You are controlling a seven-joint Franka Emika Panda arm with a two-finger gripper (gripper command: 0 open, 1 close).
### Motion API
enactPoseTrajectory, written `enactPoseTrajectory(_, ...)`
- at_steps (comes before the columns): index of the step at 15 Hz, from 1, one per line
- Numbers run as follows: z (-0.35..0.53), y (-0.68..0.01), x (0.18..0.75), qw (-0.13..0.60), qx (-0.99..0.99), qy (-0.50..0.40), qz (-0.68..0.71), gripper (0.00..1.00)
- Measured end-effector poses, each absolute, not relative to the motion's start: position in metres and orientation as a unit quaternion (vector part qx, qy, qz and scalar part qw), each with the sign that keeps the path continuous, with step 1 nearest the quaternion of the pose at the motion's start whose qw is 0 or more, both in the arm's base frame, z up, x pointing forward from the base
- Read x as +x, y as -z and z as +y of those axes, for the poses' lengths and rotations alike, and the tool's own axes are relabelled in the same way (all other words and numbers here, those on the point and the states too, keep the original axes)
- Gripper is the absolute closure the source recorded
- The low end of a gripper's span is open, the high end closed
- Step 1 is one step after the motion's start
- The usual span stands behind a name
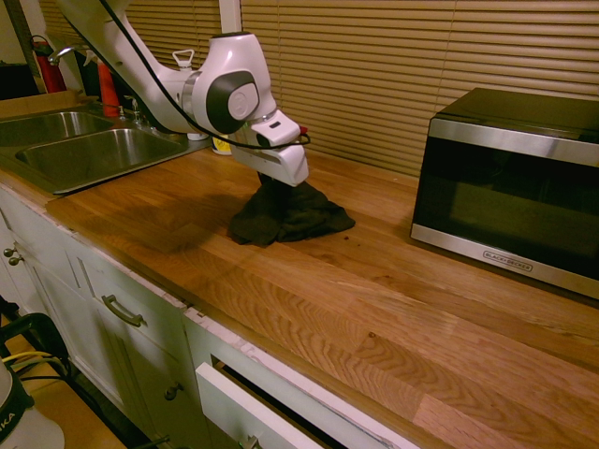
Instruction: Clear the spill
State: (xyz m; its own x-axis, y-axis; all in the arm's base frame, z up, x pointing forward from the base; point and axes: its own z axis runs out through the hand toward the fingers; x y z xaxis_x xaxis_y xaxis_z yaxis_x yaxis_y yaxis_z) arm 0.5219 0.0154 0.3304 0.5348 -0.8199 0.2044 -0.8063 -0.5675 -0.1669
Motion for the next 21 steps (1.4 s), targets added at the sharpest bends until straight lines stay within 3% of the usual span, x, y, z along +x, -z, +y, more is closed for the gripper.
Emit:
enactPoseTrajectory(9, 0.179, -0.333, 0.496, 0.031, -0.906, 0.124, 0.403, 1.00)
enactPoseTrajectory(16, 0.250, -0.339, 0.517, 0.030, -0.916, 0.122, 0.380, 1.00)
enactPoseTrajectory(17, 0.257, -0.339, 0.518, 0.028, -0.917, 0.123, 0.378, 0.00)
enactPoseTrajectory(21, 0.265, -0.336, 0.522, 0.026, -0.918, 0.122, 0.376, 0.00)
